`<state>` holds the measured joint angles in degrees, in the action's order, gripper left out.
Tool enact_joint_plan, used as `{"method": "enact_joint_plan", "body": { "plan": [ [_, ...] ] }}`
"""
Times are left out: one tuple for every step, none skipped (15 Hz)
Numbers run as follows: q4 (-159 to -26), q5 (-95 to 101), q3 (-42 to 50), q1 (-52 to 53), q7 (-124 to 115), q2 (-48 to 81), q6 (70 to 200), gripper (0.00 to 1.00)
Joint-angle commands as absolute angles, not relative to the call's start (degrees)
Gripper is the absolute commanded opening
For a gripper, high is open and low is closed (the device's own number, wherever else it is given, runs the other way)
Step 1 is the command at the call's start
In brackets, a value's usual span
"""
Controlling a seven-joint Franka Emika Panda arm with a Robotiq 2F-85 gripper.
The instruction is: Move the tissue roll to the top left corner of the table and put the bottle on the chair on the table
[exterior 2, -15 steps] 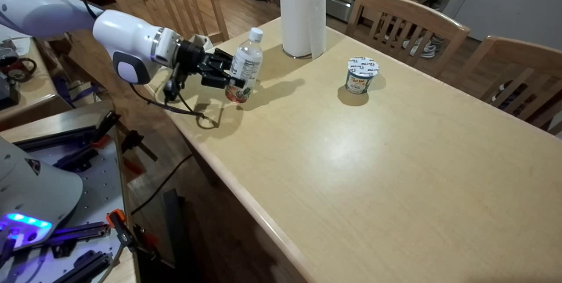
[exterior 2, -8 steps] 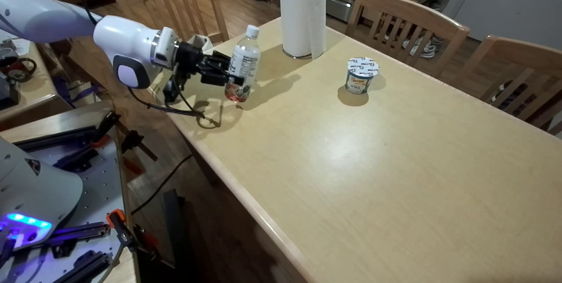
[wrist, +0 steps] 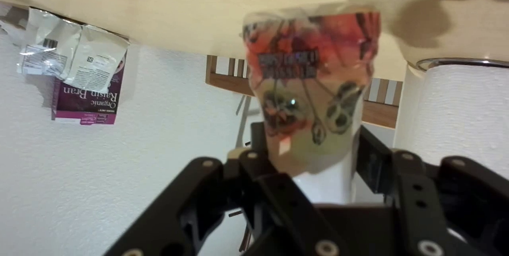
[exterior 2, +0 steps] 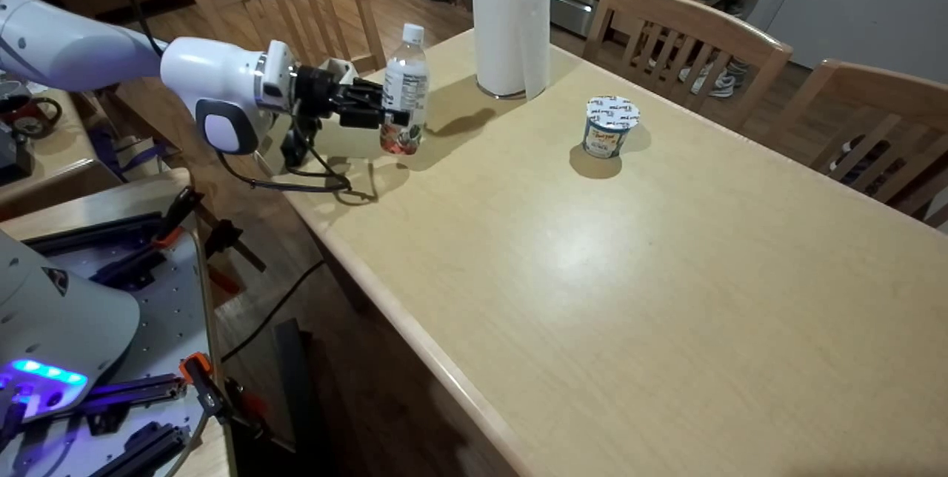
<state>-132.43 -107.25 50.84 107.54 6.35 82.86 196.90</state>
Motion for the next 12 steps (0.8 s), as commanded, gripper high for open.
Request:
{"method": "enact_joint_plan", "body": {
  "plan": [
    [-131.43,-104.17,48.68,107.53,4.57,83.89,200.95,0.29],
    [-131.24,-103.46,48.18,107.49,4.11,84.54,201.23,0.29],
    [-134.04,-102.05,49.84,110.02,3.43,84.53,198.65,0.29],
    [-133.72,-101.05,49.65,109.88,2.72,84.54,198.65,0.29],
    [-133.57,-100.55,49.56,109.83,1.71,84.52,198.57,0.29],
    [-133.86,-98.64,49.54,109.60,-0.66,84.34,198.53,0.29],
    [-133.61,-98.30,49.57,109.44,-1.91,84.33,198.52,0.29],
    [-133.69,-97.57,49.76,109.41,-3.18,84.35,198.51,0.29],
    [-133.31,-97.38,49.53,109.03,-4.60,84.35,198.51,0.29],
    [-131.99,-97.70,48.74,108.11,-6.43,84.33,198.48,0.29],
    [-131.13,-97.99,48.28,107.60,-8.11,83.81,198.28,0.29],
    [-130.95,-99.01,48.70,109.03,-10.92,84.40,195.48,0.33]
  ]
}}
